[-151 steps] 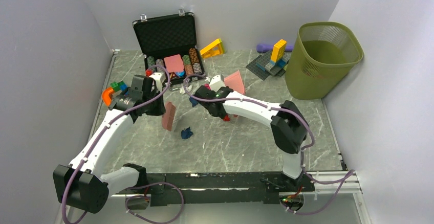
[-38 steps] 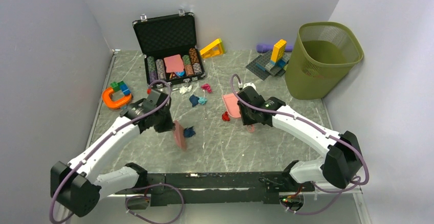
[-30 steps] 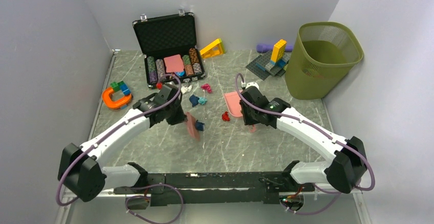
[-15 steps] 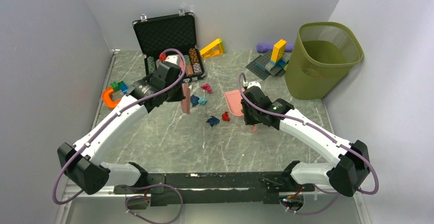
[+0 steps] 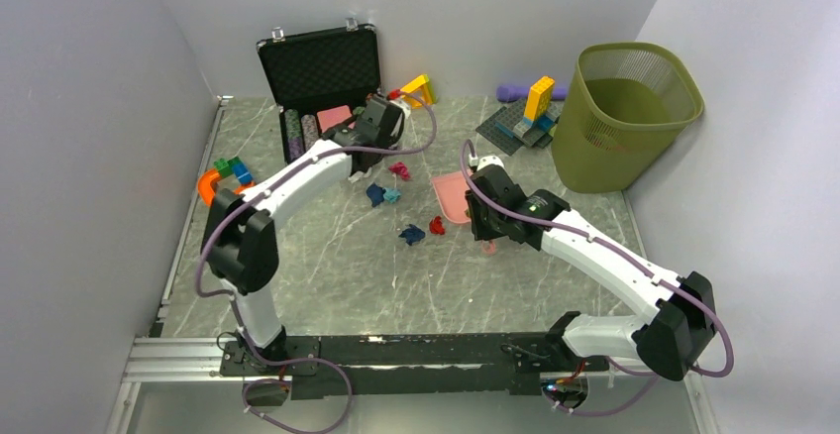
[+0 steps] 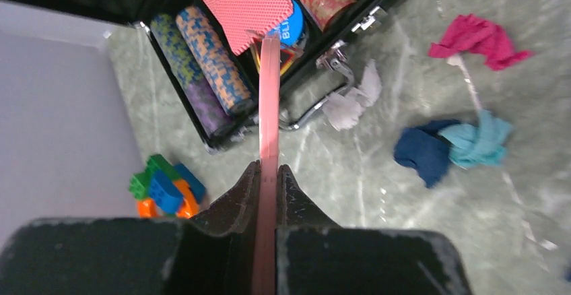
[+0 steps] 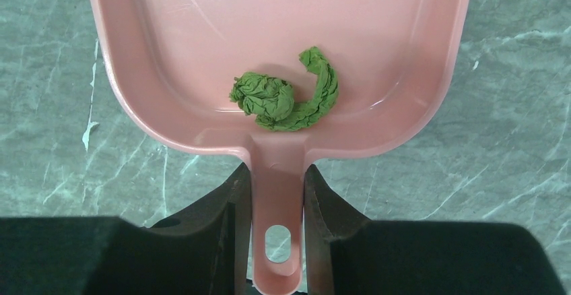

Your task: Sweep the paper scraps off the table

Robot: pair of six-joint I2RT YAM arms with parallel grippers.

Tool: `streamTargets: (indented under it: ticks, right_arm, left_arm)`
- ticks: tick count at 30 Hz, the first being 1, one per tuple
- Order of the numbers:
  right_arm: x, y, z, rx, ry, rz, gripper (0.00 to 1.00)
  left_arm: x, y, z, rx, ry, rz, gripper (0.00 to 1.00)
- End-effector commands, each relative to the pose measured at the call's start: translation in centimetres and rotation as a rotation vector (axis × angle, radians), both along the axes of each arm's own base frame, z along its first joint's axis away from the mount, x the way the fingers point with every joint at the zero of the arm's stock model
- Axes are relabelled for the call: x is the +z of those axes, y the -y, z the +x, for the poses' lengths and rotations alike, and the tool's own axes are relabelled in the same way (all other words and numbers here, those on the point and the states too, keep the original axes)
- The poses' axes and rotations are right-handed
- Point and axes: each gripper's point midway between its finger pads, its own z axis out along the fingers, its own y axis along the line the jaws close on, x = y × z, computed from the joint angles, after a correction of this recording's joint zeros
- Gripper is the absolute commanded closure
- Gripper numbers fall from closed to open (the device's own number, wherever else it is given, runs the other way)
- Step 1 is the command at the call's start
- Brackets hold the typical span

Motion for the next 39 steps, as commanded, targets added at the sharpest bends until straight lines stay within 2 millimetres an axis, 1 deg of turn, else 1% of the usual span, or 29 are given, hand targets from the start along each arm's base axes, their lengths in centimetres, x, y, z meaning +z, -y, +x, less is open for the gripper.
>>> streamTargets:
  ticks: [1,4,6,8,10,14,16,18,20,21,26,28,30,32,33,36,38,39]
  right_arm:
    - [2.4,-0.2,1.0,0.002,0.064,0.024,1.00]
    - [2.6,-0.3,1.1,0.001,0.065,0.029,1.00]
    - [2.5,-0.3,1.1,0.001,0.065,0.032,1.00]
    - [2.4,-0.3,1.1,-0.002,0.063,0.036,1.00]
    - [2.4,-0.3,1.2,-0.004,0.063,0.041,1.00]
    - [2.3,-0.3,1.0,-0.004,0.058,0.046,1.00]
    - [2.3,-0.3,1.0,-0.004,0.061,0.051,1.00]
    - [2.5,-0.4,1.0,-0.001,0.062,0.057,1.00]
    - [2.6,-0.5,0.9,0.002,0.060,0.062,1.00]
    - [2.7,-0.4,0.9,0.001,0.061,0.065,1.00]
    - [2.6,-0.3,0.8,-0.002,0.065,0.065,1.00]
    - [2.6,-0.3,0.8,-0.003,0.066,0.068,1.00]
    - [2.6,-0.4,0.8,-0.002,0.067,0.071,1.00]
    - [2.5,-0.5,0.9,0.000,0.064,0.073,1.00]
    - [2.5,-0.5,0.9,0.000,0.062,0.073,1.00]
    - [2.5,-0.7,0.9,0.004,0.056,0.071,1.00]
    - [2.8,-0.5,1.0,0.000,0.060,0.064,1.00]
    - [2.9,-0.4,1.0,-0.002,0.063,0.061,1.00]
  left_arm:
    - [1.9,0.0,3.6,-0.089,0.148,0.213,1.00]
    - [-0.3,1.5,3.6,-0.146,0.100,0.191,1.00]
    - [-2.0,2.9,2.6,-0.197,0.039,0.148,1.00]
    - [-3.3,3.8,1.5,-0.209,-0.009,0.108,1.00]
    - [-4.5,4.7,0.1,-0.222,-0.074,0.048,1.00]
    - [-6.5,7.2,-4.0,-0.280,-0.238,-0.097,1.00]
    - [-7.3,8.3,-5.7,-0.329,-0.284,-0.161,1.00]
    - [-7.9,8.6,-6.9,-0.352,-0.326,-0.195,1.00]
    - [-7.3,8.3,-7.7,-0.348,-0.352,-0.201,1.00]
    - [-6.5,8.2,-8.0,-0.348,-0.356,-0.204,1.00]
    - [-0.8,7.4,-9.3,-0.356,-0.314,-0.247,1.00]
    - [0.8,7.1,-9.9,-0.368,-0.297,-0.256,1.00]
    - [1.7,6.4,-9.9,-0.360,-0.271,-0.242,1.00]
    - [2.1,5.7,-9.0,-0.343,-0.218,-0.200,1.00]
    - [2.0,5.2,-8.2,-0.326,-0.183,-0.165,1.00]
    - [1.9,4.1,-4.7,-0.245,-0.072,-0.046,1.00]
    - [1.8,3.8,-2.4,-0.198,-0.022,0.034,1.00]
    - [1.7,4.0,-1.3,-0.192,-0.005,0.067,1.00]
